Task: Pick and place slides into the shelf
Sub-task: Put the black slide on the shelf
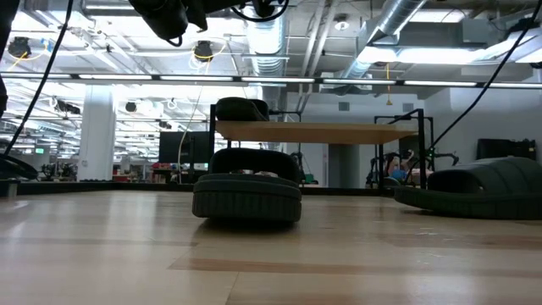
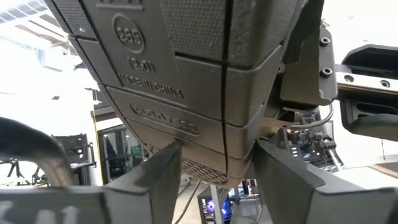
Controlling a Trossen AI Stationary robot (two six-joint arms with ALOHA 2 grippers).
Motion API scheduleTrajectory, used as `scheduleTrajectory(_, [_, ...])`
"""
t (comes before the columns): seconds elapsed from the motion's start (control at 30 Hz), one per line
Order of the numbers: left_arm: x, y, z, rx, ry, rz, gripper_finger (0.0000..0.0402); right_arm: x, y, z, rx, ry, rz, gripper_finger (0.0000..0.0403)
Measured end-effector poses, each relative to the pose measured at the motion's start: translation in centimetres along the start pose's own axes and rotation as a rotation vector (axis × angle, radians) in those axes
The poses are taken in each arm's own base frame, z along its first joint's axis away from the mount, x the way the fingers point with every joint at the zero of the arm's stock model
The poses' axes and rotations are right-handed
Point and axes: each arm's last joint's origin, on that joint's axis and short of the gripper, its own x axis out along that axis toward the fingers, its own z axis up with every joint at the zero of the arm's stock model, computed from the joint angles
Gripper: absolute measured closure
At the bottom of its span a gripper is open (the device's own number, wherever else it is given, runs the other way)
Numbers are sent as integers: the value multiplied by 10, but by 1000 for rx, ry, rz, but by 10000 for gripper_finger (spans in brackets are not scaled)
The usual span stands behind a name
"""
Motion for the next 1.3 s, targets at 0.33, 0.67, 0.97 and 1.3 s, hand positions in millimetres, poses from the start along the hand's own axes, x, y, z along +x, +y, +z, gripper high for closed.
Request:
scheduleTrajectory(0.33, [0, 1, -1, 0, 8, 26, 331, 0, 0, 0, 3, -5, 16, 403])
scheduleTrajectory(0.67, [-1, -4, -1, 51, 19, 14, 302, 0, 1, 0, 16, -1, 25, 403])
scheduleTrajectory(0.97, [-4, -13, 1, 206, 70, 86, 239, 0, 1, -2, 22, 14, 29, 403])
scheduleTrajectory(1.3, [-4, -13, 2, 304, 97, 143, 206, 4, -2, 6, 16, -27, 18, 403])
